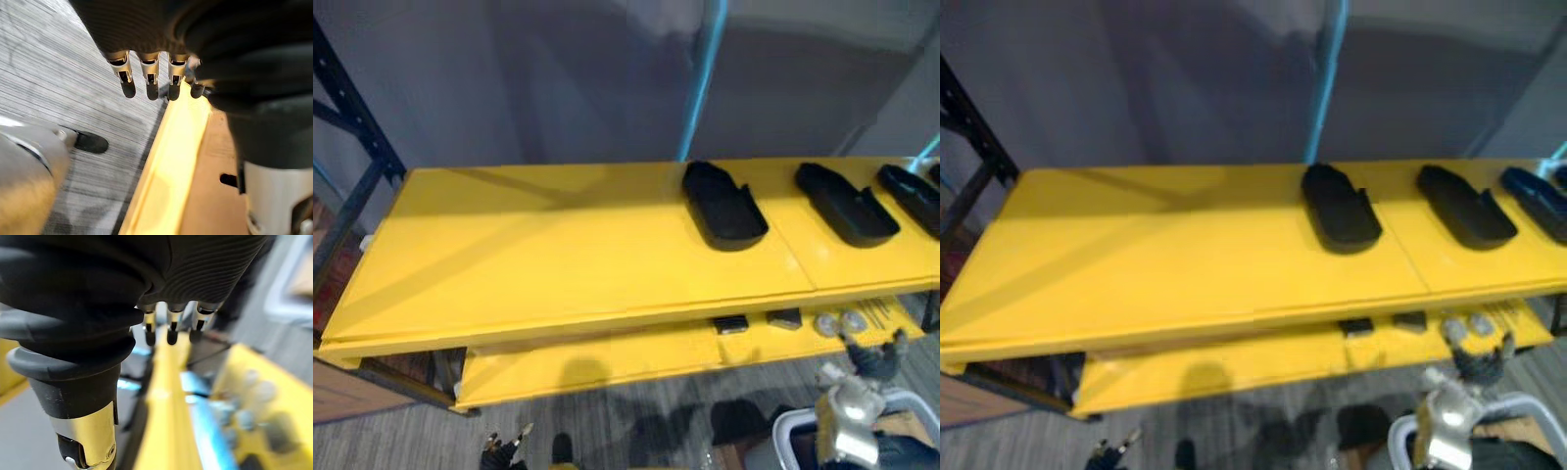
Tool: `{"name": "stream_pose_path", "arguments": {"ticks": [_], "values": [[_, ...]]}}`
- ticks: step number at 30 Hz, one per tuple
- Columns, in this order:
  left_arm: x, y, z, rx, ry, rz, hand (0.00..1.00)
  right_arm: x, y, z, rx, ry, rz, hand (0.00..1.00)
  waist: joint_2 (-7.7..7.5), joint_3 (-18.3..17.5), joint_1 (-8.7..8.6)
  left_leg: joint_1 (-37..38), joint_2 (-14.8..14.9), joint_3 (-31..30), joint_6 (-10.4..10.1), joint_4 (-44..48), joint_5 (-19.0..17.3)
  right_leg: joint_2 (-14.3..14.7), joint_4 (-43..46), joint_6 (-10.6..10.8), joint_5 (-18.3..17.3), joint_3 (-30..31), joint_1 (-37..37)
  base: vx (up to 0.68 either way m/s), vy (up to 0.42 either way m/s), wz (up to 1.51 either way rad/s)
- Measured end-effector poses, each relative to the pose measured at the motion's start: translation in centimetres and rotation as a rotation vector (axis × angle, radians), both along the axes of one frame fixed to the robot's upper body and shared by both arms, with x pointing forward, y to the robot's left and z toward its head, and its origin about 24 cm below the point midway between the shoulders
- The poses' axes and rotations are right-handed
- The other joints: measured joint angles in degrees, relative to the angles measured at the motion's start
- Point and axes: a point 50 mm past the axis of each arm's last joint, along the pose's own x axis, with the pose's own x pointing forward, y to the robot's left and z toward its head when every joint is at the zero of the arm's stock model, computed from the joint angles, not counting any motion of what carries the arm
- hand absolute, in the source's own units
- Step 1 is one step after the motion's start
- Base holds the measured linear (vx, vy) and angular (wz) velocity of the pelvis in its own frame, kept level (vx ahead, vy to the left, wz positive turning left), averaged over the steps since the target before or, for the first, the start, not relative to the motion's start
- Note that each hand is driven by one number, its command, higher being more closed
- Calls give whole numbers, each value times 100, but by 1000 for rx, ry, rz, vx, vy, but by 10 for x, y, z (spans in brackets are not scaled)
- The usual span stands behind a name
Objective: Walk over and take plastic housings, then place them on the shelf
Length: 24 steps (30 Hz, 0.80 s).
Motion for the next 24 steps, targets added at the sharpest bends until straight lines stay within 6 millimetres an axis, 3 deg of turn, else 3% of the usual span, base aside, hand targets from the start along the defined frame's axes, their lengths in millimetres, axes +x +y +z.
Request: {"name": "stream_pose_path", "arguments": {"ticks": [3,11,12,15,19,22,24], "values": [[0,-9,-2,-24,-2,7,0,-12,21,-19,78,45,-10,0,-65,-18,15,46,25,358,1,0,3,-55,-4,-14,-54,-18,4,0,0,0],[-1,-7,-2,-22,-3,29,0,-24,78,-67,266,224,118,0,-257,11,49,46,-105,320,40,0,-37,-166,-34,-98,-129,-166,106,35,7,7],[-6,-5,-5,-14,41,-4,0,-33,90,-97,362,366,238,0,-174,72,51,162,44,30,-60,-2,-110,18,426,-33,23,-733,100,0,0,0],[-6,-7,-5,-14,45,-17,0,-29,91,-95,356,354,251,0,-55,136,41,248,154,45,-63,-5,-156,115,513,-174,249,-709,97,-16,52,-7],[-13,-3,-6,-15,59,20,0,-44,90,-103,401,379,238,0,14,109,31,391,178,250,-38,-5,-327,115,556,-293,360,-431,31,-31,56,-34],[-16,-2,-7,-30,56,58,0,-69,85,-112,472,407,192,0,46,106,32,442,185,274,-37,-3,-334,112,637,-297,362,-429,20,-30,23,-7],[-22,-2,-9,-56,69,98,0,-97,79,-119,528,435,141,0,103,85,31,449,187,234,-37,-1,-334,118,689,-297,362,-400,4,0,0,0]]}}
